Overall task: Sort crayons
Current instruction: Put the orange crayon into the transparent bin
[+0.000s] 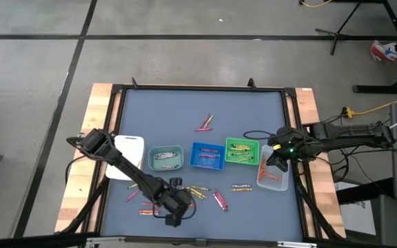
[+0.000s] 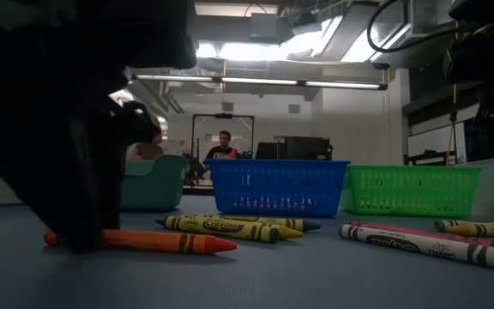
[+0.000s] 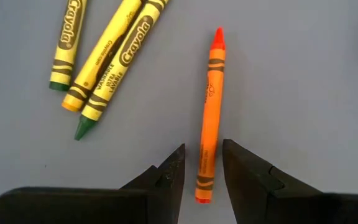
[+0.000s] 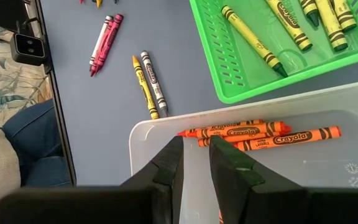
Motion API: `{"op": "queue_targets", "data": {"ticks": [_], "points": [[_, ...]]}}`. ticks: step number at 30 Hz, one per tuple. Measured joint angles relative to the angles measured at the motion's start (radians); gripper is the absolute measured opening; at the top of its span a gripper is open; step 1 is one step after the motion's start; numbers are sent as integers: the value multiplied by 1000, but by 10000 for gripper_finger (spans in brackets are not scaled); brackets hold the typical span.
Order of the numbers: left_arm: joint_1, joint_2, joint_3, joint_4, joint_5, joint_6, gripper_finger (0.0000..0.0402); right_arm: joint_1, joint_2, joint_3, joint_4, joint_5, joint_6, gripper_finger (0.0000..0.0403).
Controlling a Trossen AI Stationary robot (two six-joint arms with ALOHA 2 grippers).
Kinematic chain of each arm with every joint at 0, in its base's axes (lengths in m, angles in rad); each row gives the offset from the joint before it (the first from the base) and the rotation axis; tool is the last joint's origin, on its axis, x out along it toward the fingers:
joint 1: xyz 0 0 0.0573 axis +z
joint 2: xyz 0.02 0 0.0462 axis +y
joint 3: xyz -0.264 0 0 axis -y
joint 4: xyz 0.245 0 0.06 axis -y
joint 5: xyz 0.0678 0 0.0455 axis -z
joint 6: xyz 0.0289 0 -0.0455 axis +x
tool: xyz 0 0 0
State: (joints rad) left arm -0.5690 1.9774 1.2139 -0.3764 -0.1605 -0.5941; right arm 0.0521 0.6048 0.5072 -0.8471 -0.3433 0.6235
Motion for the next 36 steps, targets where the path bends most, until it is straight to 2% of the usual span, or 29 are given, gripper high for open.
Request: {"op": "queue_targets", "data": {"ticks": [10, 21, 28, 36], "points": [[-1, -3, -27, 16, -13, 1, 88, 0, 0, 0, 32, -1, 0, 76], [-1, -3, -28, 48, -27, 1, 6, 0, 0, 0, 45, -1, 0, 76], [-1, 0, -28, 83, -35, 2, 11, 0, 0, 0, 68, 10, 0, 76], [35, 3, 43, 95, -45, 2, 11, 0, 0, 0, 246, 10, 0, 76]]}}
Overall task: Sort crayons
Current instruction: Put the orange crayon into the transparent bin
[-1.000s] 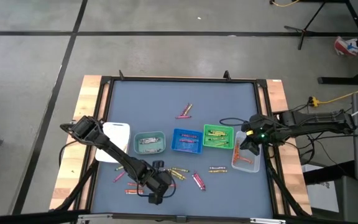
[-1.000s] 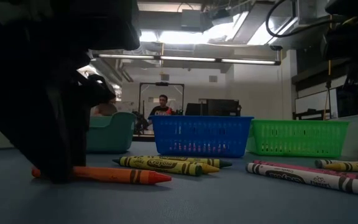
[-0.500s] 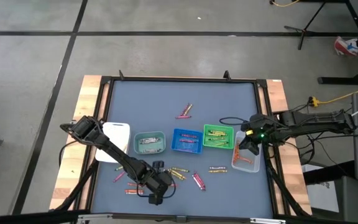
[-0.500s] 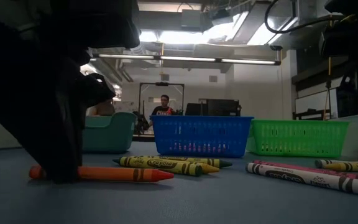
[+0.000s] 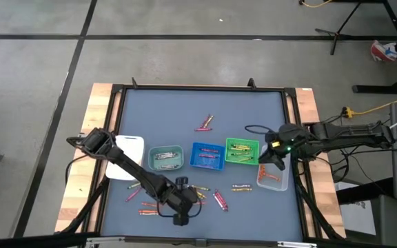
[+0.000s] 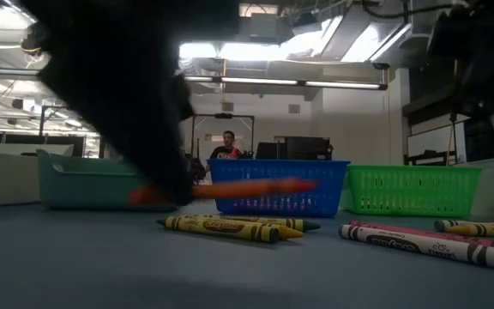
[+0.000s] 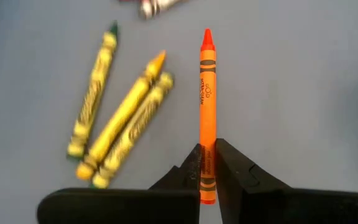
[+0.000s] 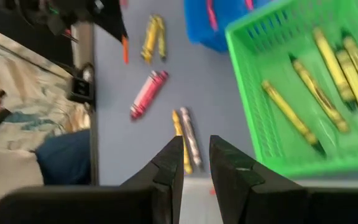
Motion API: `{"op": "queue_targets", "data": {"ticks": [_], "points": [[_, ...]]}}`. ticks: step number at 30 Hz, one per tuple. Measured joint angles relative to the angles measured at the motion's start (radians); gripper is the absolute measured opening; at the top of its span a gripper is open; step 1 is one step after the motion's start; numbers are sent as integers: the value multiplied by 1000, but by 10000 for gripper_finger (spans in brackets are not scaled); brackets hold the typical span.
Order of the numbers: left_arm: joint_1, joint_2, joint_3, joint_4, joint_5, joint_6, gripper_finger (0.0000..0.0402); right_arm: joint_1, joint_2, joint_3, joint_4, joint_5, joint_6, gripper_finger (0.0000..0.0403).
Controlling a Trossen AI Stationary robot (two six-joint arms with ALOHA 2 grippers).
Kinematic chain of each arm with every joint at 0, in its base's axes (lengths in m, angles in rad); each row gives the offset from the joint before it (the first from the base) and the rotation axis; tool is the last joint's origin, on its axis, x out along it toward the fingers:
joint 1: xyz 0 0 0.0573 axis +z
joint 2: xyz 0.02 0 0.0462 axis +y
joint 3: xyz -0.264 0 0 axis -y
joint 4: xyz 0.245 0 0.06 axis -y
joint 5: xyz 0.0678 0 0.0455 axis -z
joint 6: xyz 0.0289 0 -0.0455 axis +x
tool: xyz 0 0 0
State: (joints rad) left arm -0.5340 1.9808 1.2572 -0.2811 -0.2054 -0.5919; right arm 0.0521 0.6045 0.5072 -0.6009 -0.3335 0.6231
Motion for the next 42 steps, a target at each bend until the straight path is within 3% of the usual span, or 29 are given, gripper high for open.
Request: {"op": "queue_targets", "data": {"ticks": [8, 14, 19, 31, 42], "points": [[81, -1, 98, 10, -31, 43, 11, 0, 0, 0, 206, 54, -117, 76], [149, -2, 167, 28, -163, 150, 12, 1, 17, 0, 334, 89, -216, 76], [201, -3, 193, 145, -248, 218, 12, 1, 20, 1, 370, 87, -294, 76], [294, -3, 196, 521, -258, 394, 12, 1, 20, 1, 370, 35, -421, 76], [330, -3, 196, 588, -245, 394, 12, 0, 68, 0, 540, 35, -445, 76]]}}
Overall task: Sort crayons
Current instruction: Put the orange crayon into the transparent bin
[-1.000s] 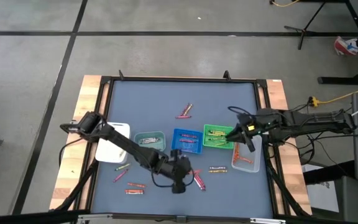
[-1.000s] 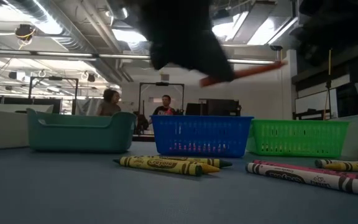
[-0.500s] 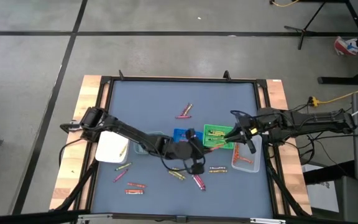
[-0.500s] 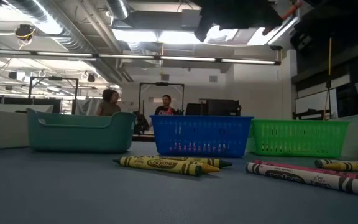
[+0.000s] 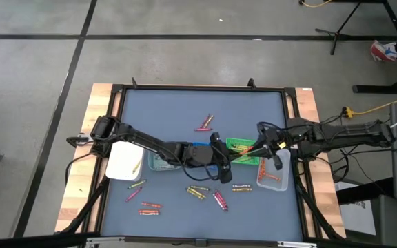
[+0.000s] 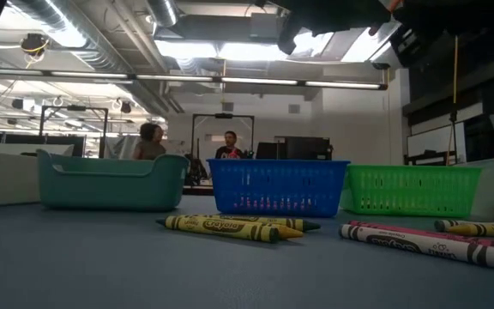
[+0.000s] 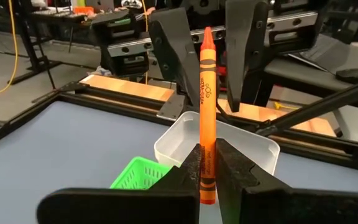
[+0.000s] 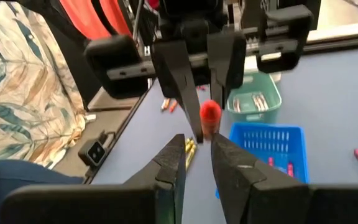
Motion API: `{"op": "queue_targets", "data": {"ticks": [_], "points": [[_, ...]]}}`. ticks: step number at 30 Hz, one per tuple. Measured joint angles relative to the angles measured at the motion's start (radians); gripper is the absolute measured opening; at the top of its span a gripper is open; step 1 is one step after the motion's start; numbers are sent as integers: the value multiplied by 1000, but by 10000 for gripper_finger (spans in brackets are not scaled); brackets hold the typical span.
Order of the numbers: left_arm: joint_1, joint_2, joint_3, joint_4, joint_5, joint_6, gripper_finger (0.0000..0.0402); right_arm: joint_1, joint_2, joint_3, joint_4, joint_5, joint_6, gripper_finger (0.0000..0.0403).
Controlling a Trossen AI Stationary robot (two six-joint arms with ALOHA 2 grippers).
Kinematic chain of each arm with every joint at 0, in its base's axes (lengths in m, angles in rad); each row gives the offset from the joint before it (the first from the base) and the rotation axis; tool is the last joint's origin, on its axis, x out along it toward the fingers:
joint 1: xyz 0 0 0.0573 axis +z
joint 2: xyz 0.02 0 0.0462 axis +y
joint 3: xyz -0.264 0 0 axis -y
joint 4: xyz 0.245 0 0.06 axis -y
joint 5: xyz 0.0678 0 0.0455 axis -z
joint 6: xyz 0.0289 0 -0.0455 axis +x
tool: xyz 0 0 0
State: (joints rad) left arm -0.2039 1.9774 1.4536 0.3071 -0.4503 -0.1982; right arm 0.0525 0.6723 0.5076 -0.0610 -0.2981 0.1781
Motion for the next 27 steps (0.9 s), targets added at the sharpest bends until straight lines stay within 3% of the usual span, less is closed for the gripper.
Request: {"op": "queue_targets", "data": {"ticks": [14, 27], "points": [[-2, 0, 0, -3, 2, 0, 12, 0, 136, 0, 147, -12, -4, 76], [-1, -2, 0, 4, 3, 0, 12, 0, 142, 0, 201, -23, -5, 68]]}}
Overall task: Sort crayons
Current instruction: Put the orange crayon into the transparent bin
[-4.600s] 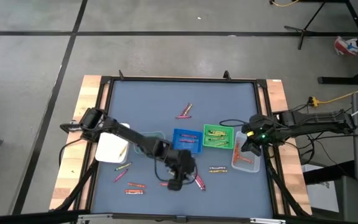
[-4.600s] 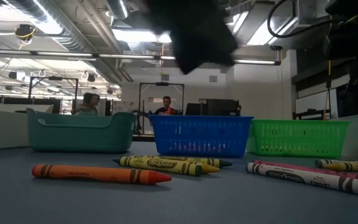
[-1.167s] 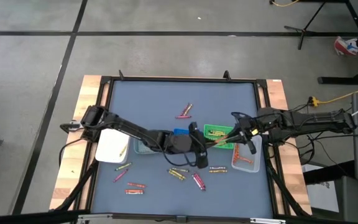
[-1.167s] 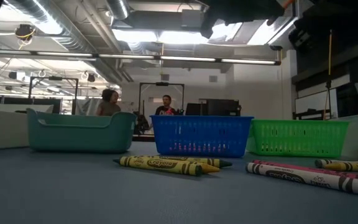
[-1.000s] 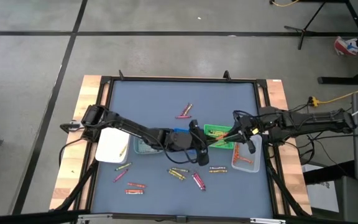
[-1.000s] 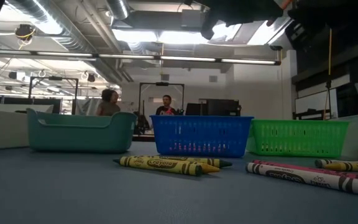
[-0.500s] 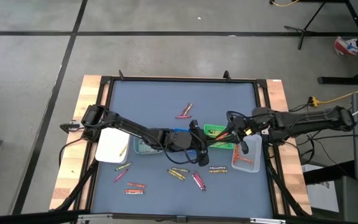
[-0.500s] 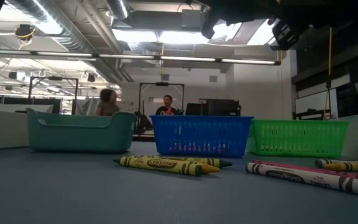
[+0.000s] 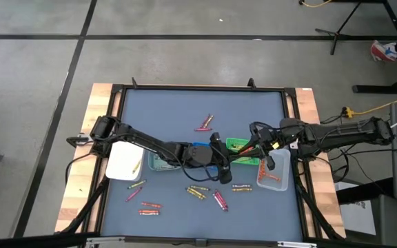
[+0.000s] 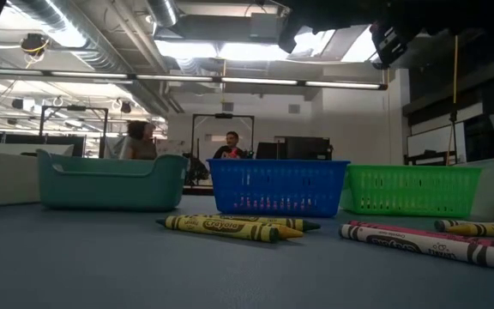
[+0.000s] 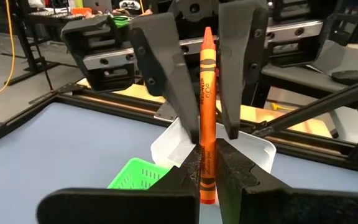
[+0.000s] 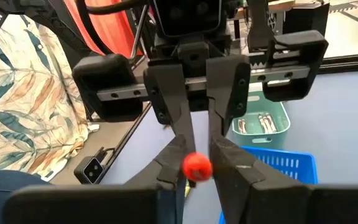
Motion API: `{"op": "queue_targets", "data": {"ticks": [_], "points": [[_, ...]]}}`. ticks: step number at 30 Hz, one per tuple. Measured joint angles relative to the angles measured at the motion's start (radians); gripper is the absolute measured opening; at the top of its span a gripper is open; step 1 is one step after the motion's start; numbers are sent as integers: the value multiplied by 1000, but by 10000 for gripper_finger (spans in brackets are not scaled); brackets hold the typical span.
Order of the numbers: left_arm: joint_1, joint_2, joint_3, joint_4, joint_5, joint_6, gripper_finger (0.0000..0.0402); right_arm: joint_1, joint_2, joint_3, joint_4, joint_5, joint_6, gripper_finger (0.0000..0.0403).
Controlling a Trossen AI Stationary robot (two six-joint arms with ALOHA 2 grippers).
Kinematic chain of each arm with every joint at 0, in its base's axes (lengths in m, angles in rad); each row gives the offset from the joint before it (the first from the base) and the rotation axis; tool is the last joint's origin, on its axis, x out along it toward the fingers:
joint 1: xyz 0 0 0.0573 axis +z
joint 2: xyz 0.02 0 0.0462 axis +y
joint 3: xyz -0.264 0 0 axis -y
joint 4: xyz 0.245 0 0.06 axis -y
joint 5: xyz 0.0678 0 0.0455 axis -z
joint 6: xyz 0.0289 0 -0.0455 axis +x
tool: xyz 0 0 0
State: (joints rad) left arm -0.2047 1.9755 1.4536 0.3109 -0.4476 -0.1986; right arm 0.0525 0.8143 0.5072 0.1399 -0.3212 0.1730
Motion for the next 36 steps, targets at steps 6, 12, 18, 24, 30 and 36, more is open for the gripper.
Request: {"op": "queue_targets", "data": {"ticks": [6, 12, 18, 24, 30, 36], "points": [[0, 0, 0, -3, -4, -4, 12, 0, 0, 0, -4, 17, -2, 15], [0, 0, 0, -4, -6, -2, 12, 0, 0, 0, -6, 15, 12, 38], [0, 0, 0, -4, -5, 0, 33, 0, 0, 0, -12, 15, 48, 26], [-1, 0, 0, -27, 3, 0, 81, 0, -2, 0, -64, -31, 105, 20], [0, 0, 0, -76, 50, -1, 103, 0, -14, 0, -207, -145, 224, 37], [-2, 0, 0, -109, 72, -3, 102, 0, -51, 0, -462, -298, 325, 15]]}}
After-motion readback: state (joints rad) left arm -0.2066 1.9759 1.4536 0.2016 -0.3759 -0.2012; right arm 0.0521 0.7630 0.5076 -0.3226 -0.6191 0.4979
